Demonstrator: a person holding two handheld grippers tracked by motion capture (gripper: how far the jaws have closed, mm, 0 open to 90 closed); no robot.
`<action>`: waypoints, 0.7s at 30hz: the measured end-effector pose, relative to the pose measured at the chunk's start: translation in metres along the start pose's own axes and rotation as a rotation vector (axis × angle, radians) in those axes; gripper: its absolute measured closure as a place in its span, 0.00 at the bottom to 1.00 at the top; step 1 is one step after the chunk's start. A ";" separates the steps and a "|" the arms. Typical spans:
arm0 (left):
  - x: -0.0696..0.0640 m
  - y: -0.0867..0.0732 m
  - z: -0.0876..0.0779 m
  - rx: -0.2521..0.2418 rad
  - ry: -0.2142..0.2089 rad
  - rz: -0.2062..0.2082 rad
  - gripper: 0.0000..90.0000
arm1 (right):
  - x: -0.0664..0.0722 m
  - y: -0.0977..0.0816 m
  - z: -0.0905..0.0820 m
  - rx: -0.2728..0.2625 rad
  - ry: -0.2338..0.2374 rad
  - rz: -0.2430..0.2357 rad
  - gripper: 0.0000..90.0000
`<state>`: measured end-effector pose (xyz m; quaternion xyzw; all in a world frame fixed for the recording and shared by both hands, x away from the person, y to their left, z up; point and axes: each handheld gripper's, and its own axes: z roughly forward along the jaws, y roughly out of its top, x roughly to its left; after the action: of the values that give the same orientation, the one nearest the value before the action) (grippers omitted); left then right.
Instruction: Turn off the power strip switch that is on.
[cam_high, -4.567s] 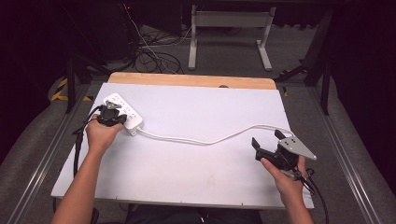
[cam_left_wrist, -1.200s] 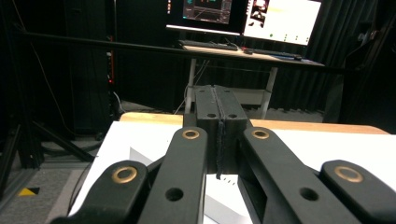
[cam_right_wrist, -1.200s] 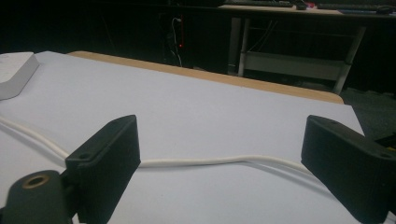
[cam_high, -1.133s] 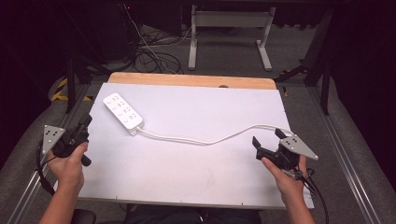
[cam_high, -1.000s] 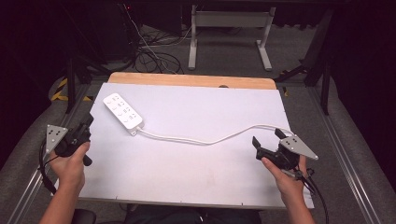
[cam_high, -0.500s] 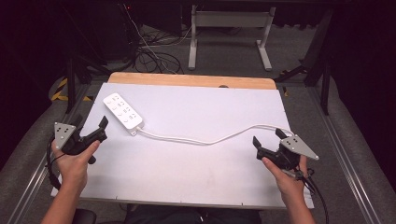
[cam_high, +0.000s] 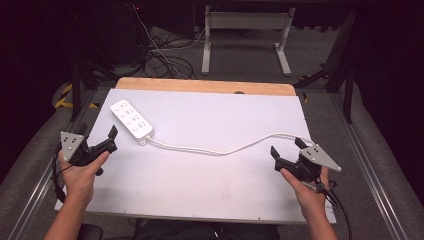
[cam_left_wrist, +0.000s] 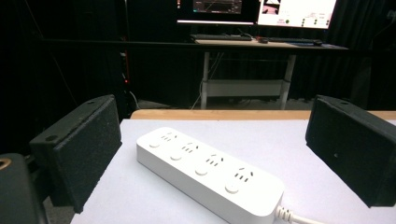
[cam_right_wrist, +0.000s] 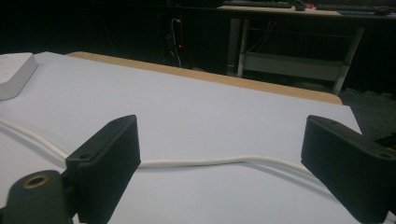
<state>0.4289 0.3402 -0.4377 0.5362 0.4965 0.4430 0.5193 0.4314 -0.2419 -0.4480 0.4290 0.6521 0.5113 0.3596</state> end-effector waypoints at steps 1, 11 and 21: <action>0.000 0.000 0.000 0.002 -0.001 0.003 0.05 | 0.000 0.000 0.000 0.000 0.000 0.000 0.13; 0.002 -0.001 -0.001 0.007 -0.002 0.008 0.06 | 0.002 0.001 0.000 0.000 0.000 -0.005 0.13; 0.000 -0.002 0.000 0.013 -0.004 0.022 0.06 | 0.002 0.000 0.000 0.004 -0.004 -0.008 0.13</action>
<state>0.4291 0.3403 -0.4393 0.5460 0.4925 0.4444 0.5117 0.4309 -0.2404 -0.4475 0.4281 0.6539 0.5078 0.3623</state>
